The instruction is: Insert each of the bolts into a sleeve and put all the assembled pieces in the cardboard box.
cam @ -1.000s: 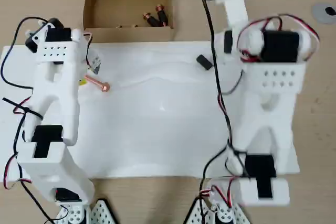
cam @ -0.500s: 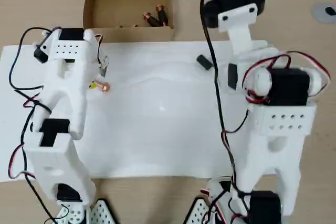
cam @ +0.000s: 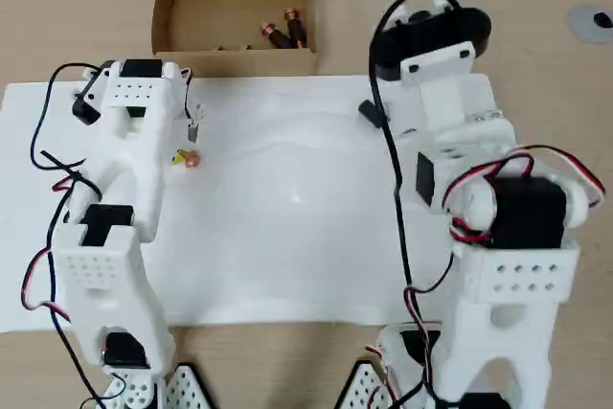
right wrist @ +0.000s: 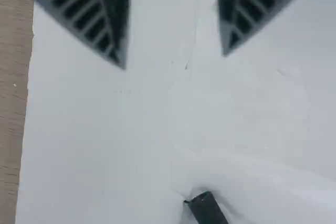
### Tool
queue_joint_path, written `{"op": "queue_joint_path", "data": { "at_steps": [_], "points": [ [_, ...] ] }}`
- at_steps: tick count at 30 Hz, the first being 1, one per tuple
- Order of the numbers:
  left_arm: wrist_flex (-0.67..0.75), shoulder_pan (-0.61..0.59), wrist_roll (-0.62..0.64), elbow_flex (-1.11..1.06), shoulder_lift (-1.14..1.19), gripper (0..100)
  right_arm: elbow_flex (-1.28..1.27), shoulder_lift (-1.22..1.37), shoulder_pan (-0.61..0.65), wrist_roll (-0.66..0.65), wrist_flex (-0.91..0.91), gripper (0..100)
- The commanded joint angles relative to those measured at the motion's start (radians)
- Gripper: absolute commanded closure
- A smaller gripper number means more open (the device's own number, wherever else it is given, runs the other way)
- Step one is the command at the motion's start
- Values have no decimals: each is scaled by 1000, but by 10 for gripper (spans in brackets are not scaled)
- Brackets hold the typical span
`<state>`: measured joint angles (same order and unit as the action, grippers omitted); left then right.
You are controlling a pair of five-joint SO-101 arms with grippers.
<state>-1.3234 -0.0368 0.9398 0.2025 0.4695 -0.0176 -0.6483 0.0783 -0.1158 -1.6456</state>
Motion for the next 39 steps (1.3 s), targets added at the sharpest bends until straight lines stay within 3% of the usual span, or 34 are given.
{"op": "queue_joint_path", "data": {
  "at_steps": [1,14,19,22,31,35,39],
  "points": [
    [12,6,14,44,-1,864,-1,-45,-18,-9,21,850],
    [14,-43,11,52,131,867,2,-67,-18,-84,21,850],
    [35,-37,-94,68,137,986,2,-67,-18,-84,21,850],
    [28,-38,-124,100,136,995,2,-67,-18,-83,21,850],
    [-302,-35,-232,473,136,995,2,-67,-18,-78,21,850],
    [-434,-34,-411,617,137,997,2,-67,-18,-78,21,850],
    [-434,-34,-692,624,102,997,2,-67,-18,-78,21,850]
  ]
}}
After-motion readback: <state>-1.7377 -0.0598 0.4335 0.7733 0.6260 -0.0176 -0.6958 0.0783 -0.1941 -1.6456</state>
